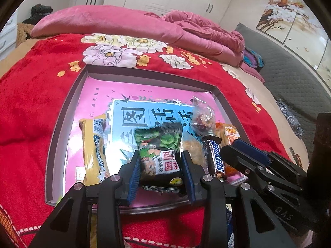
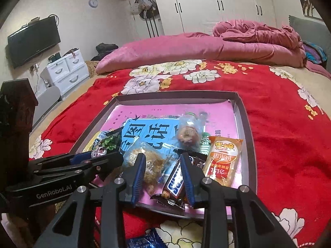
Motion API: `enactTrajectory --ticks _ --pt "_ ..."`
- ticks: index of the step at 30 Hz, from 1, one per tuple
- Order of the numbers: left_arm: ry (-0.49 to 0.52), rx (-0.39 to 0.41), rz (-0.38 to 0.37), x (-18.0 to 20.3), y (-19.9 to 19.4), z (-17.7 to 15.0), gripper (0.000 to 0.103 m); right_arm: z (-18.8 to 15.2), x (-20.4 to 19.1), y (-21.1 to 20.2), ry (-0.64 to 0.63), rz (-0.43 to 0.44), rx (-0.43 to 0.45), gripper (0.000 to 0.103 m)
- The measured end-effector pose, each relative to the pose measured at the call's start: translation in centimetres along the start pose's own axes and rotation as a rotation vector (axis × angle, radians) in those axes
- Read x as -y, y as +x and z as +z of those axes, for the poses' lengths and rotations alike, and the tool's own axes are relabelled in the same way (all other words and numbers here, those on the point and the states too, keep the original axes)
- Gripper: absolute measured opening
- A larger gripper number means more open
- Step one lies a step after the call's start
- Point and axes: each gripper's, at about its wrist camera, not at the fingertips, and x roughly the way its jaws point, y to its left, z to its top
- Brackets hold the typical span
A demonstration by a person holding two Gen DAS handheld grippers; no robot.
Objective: Organize snacks
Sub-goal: 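Release the pea snack packet with the left tool while the right tool releases the Snickers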
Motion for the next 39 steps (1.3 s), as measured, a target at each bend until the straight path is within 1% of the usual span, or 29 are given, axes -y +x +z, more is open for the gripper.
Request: enactTrajectory --ticks 3,6,7,8,9,10,12,17,21,26,28,32,34,39 --pt "-0.003 0.004 0.002 -0.1 -0.1 0.0 0.043 0.0 0.3 -0.4 0.011 0.003 0.01 0.045" --pt "-0.006 0.012 -0.005 -0.1 -0.4 0.1 0.049 0.1 0.5 -0.8 0.021 0.003 0.015 0.046" --pt "-0.005 0.012 -0.004 -0.1 -0.4 0.1 0.049 0.1 0.6 -0.9 0.023 0.001 0.016 0.048" --pt "-0.004 0.012 -0.005 -0.1 -0.5 0.1 0.05 0.0 0.7 -1.0 0.026 -0.002 0.018 0.049" --pt "-0.002 0.012 -0.003 -0.1 -0.5 0.1 0.05 0.0 0.8 -1.1 0.031 -0.003 0.02 0.053" --pt "-0.001 0.013 0.0 -0.1 -0.5 0.1 0.055 0.0 0.9 -1.3 0.035 -0.003 0.023 0.055" --pt "-0.003 0.019 0.0 -0.1 -0.7 0.2 0.063 0.1 1.2 -1.5 0.045 -0.006 0.03 0.056" --pt "-0.009 0.039 -0.008 -0.3 -1.3 0.2 0.064 0.0 2.0 -1.7 0.085 -0.01 0.032 0.058" --pt "-0.015 0.05 -0.006 -0.5 -1.8 0.2 0.071 -0.1 2.6 -2.1 0.114 -0.007 0.042 0.06" --pt "-0.018 0.066 -0.002 -0.7 -2.5 0.2 0.074 -0.3 3.0 -2.6 0.136 0.004 0.04 0.062" --pt "-0.012 0.069 0.003 -0.7 -2.9 0.0 0.075 -0.4 2.9 -2.8 0.13 0.008 0.036 0.067" --pt "-0.006 0.063 0.007 -0.7 -3.4 -0.3 0.075 -0.7 2.2 -3.3 0.103 0.018 0.029 0.069" --pt "-0.005 0.056 0.008 -0.6 -3.7 -0.6 0.075 -1.0 1.7 -3.5 0.084 0.025 0.021 0.071" --pt "0.004 0.061 0.015 -0.6 -4.6 -1.1 0.075 -1.7 0.8 -3.9 0.039 0.035 -0.004 0.072"
